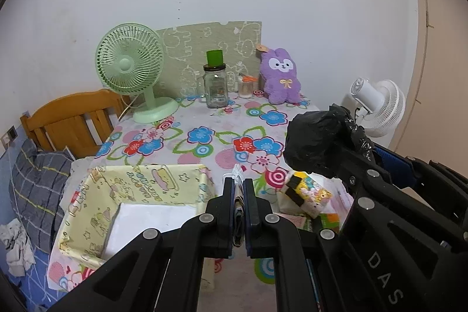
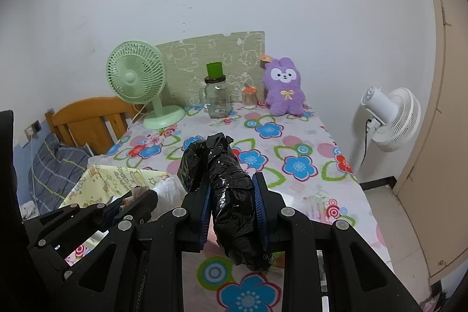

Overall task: Organize soft objects
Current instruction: 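Carry the cloth and black bag with both tools over the fabric box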

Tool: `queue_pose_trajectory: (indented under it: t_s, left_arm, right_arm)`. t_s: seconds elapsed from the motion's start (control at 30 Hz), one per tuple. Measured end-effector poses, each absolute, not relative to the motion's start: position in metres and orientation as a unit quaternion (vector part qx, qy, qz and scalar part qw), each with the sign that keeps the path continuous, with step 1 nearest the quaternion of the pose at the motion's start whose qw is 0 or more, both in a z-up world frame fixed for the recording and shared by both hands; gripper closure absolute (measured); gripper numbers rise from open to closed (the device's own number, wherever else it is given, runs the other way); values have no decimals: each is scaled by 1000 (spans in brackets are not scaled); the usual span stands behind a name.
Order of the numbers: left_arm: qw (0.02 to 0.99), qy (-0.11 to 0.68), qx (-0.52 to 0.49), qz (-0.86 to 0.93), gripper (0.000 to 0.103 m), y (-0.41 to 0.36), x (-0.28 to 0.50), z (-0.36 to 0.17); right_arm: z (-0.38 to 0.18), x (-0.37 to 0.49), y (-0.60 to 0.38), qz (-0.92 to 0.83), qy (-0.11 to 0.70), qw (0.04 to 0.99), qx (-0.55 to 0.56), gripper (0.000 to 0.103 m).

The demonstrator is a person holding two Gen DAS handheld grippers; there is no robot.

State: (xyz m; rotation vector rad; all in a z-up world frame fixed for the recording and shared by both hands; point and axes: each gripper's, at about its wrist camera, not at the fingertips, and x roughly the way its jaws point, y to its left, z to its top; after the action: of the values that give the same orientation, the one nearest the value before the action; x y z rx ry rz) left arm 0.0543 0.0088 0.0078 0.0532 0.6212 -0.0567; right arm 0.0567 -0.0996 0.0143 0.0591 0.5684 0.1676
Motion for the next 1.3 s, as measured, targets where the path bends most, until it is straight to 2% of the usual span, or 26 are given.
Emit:
queue_pose_trajectory:
  t_s: [0.87,1.3]
  left_arm:
    - [950,310,13,12,100,98,70,5]
    - [941,335,19,41,100,135,82,-18]
  right_arm:
    - [13,82,-6,137,291,947,6,73]
    - [-12,102,35,167,320,933,-2,73]
